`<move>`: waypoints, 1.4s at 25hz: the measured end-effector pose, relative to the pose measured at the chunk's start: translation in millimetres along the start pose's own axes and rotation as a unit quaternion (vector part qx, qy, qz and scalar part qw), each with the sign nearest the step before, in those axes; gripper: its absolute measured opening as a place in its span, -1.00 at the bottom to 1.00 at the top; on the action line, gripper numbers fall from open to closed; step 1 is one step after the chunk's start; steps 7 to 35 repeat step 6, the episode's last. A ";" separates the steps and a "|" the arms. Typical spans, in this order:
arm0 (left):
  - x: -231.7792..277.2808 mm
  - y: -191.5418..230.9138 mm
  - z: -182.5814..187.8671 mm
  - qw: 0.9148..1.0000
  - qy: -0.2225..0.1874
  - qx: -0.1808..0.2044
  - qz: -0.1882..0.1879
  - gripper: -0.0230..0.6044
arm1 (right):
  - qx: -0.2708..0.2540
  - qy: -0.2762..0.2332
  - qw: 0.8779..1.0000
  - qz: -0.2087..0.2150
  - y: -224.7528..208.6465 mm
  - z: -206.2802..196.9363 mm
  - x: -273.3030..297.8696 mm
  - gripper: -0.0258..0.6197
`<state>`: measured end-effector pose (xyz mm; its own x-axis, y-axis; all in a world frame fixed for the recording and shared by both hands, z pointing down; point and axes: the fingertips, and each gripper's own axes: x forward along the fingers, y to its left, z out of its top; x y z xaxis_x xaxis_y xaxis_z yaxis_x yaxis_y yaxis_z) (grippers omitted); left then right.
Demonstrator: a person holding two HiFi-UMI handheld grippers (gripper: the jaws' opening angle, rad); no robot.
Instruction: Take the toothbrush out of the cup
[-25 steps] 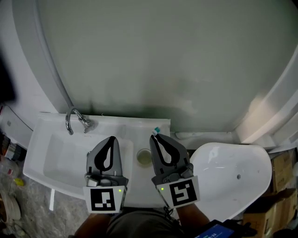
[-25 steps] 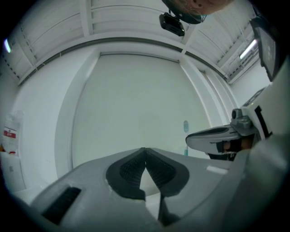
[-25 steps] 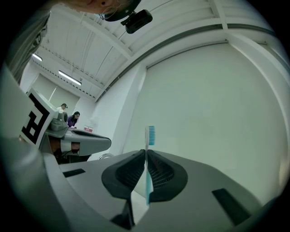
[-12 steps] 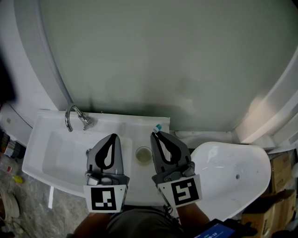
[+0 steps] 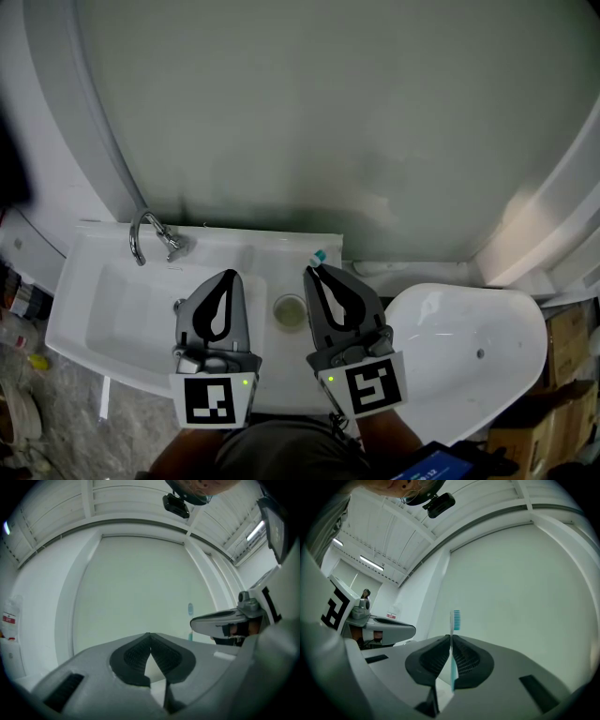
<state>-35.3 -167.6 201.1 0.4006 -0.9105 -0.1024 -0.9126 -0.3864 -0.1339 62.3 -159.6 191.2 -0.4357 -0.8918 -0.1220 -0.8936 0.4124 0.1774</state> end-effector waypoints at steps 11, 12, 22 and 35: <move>-0.1 2.6 -4.2 1.000 -0.001 -0.001 -0.001 -0.88 | 0.000 -0.002 1.000 0.003 4.4 -2.8 3.0 -0.83; -0.1 2.6 -4.2 1.000 -0.001 -0.001 -0.001 -0.88 | 0.000 -0.002 1.000 0.003 4.4 -2.8 3.0 -0.83; -0.1 2.6 -4.2 1.000 -0.001 -0.001 -0.001 -0.88 | 0.000 -0.002 1.000 0.003 4.4 -2.8 3.0 -0.83; -0.1 2.6 -4.2 1.000 -0.001 -0.001 -0.001 -0.88 | 0.000 -0.002 1.000 0.003 4.4 -2.8 3.0 -0.83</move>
